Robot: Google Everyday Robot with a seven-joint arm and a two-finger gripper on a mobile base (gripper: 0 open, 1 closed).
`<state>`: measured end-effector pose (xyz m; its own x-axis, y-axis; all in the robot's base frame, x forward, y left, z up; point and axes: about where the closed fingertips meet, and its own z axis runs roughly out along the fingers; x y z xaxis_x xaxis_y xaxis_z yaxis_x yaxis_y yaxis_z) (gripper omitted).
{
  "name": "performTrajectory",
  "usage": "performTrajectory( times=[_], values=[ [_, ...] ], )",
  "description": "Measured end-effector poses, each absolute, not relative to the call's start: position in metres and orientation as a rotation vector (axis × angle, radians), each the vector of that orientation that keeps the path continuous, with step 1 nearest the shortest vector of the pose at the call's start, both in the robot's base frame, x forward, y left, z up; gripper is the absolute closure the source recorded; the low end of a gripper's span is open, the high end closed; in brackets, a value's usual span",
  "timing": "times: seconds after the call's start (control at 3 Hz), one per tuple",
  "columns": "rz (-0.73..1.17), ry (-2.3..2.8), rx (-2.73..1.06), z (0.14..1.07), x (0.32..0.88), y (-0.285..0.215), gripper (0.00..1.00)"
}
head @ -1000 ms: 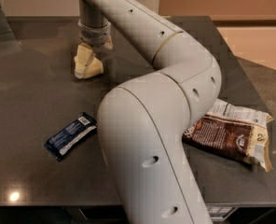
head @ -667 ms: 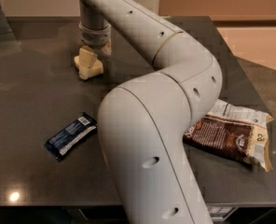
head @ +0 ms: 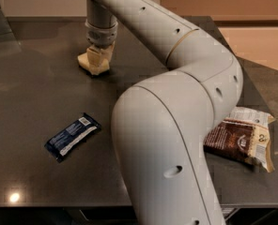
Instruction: Move sponge near brown chip bag
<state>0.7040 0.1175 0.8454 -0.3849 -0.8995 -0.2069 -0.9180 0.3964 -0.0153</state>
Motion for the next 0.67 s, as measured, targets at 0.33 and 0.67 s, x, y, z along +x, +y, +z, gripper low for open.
performTrajectory(
  times=[0.33,0.67],
  values=[
    [0.200,2.443,-1.621,0.858,0.687,0.099,0.88],
    [0.262,2.429,-1.609,0.873,0.658,0.068,1.00]
  ],
)
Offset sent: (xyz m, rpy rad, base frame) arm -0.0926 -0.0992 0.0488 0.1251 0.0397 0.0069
